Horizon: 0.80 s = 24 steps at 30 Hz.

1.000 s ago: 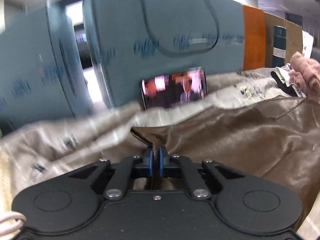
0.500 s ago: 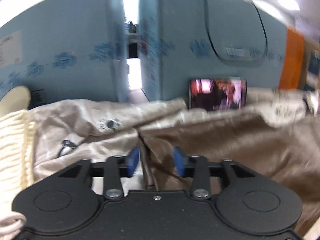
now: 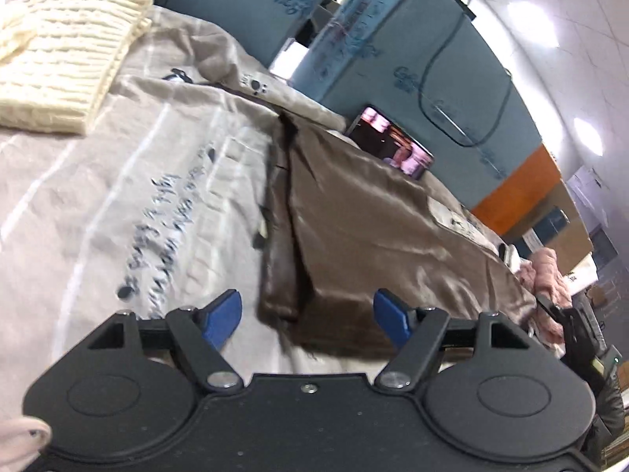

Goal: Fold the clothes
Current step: 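Grasp the jacket sleeve with the right gripper while the left gripper holds the folded edge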

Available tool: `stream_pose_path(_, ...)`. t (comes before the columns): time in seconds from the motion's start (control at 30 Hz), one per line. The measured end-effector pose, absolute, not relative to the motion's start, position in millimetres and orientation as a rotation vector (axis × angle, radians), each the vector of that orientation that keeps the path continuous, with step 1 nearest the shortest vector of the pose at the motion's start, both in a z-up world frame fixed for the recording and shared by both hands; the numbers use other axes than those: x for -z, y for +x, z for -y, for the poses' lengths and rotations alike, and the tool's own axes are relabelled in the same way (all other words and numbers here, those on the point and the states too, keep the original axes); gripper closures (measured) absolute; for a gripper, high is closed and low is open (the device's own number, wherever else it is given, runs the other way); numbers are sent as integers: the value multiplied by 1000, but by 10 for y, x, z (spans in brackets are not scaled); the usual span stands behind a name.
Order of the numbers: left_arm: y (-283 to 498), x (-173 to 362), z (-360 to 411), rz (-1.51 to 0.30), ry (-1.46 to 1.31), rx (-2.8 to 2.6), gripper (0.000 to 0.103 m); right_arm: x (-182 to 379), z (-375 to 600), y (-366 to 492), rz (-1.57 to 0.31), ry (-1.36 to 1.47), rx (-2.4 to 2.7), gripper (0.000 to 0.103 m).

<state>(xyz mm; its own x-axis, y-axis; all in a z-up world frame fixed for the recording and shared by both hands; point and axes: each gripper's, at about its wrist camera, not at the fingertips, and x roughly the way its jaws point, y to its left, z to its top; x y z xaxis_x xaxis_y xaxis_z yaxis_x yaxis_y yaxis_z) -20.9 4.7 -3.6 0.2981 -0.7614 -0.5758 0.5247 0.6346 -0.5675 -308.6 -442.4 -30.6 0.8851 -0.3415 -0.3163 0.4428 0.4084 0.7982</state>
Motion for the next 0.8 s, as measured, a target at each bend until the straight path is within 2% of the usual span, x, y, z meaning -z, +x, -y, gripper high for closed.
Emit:
stream_pose_path(0.1,-316,53,-20,-937,-313,892,29,284,4379,-3169,-101,1069,570,19)
stream_pose_path(0.3,-230,66,233,-924,-326,888,13,280,4366,-3112,-97,1051,606,9)
stream_pose_path(0.33,-228,64,293,-908,-308,877,13,268,4376,-3046,-109,1039,619,7)
stream_pose_path(0.4,-238,60,409,-871,-264,845,17,261,4383,-2939,-129,1035,626,9)
stream_pose_path(0.43,-268,51,448,-845,-224,815,29,274,4377,-2905,-137,1047,612,30)
stream_pose_path(0.47,-307,39,479,-815,-178,778,37,286,4371,-2871,-144,1059,598,45)
stream_pose_path(0.5,-325,42,499,-794,-148,759,49,298,4366,-2837,-152,1071,583,70)
stream_pose_path(0.53,-336,50,515,-775,-123,746,56,311,4360,-2803,-160,1082,569,83)
stream_pose_path(0.67,-332,52,455,-756,-114,769,66,283,4235,-2833,-134,1027,548,96)
stream_pose_path(0.8,-389,-23,371,-744,-109,802,66,107,4087,-3032,-79,1023,486,98)
